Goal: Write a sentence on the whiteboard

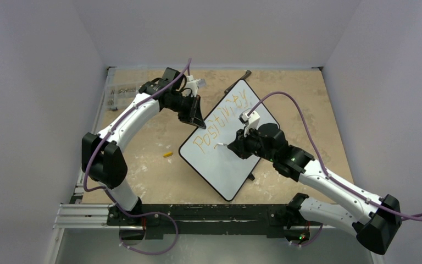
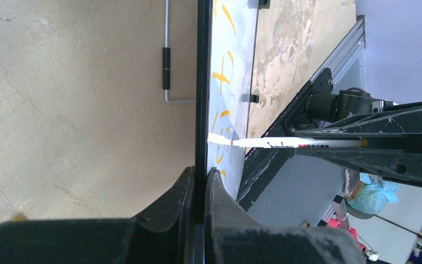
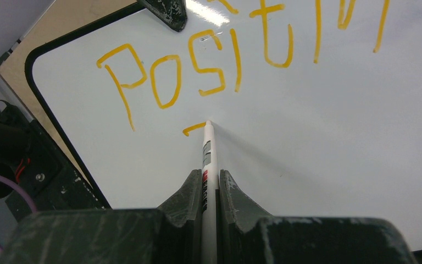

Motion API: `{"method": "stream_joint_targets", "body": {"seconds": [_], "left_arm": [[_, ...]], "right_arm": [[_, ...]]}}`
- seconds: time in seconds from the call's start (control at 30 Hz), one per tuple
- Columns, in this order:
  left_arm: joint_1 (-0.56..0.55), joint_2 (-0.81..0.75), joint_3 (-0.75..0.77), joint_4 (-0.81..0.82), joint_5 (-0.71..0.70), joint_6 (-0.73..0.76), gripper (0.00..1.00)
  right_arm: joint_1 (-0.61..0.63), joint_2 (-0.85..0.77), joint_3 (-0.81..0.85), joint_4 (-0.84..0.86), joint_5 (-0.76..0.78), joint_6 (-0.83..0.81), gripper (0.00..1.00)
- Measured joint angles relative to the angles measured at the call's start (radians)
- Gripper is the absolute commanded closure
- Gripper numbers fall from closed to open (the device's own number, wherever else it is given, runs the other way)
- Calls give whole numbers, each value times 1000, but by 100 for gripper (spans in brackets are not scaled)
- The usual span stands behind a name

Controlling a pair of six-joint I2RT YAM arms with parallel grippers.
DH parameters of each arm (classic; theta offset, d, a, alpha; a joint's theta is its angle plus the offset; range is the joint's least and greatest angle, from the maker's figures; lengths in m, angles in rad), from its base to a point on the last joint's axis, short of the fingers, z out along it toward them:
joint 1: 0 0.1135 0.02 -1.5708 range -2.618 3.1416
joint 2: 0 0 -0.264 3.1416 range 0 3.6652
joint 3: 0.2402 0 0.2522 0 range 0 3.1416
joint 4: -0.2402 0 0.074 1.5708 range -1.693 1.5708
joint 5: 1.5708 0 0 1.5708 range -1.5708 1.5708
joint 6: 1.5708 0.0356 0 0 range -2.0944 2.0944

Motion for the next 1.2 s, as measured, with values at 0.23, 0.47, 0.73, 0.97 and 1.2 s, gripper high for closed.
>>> {"method": "stream_joint_targets", "body": {"seconds": [0.23,0.47,0.73,0.97,1.2], "left_arm": [[0,0,0,0,0,0,100],[0,0,0,0,0,0,100],[0,0,0,0,2,0,100],[0,-2,0,4,2,-2,100],[0,-3,-1,6,2,-2,100]], "right_arm": [[0,0,1,-3,2,8,100],[-2,-3,1,-11,-22,31,100],[0,-40,-35,-31,-43,83,100],[0,-84,-60,-92,-42,114,100],[6,-80,-51,-128,14,126,100]]}}
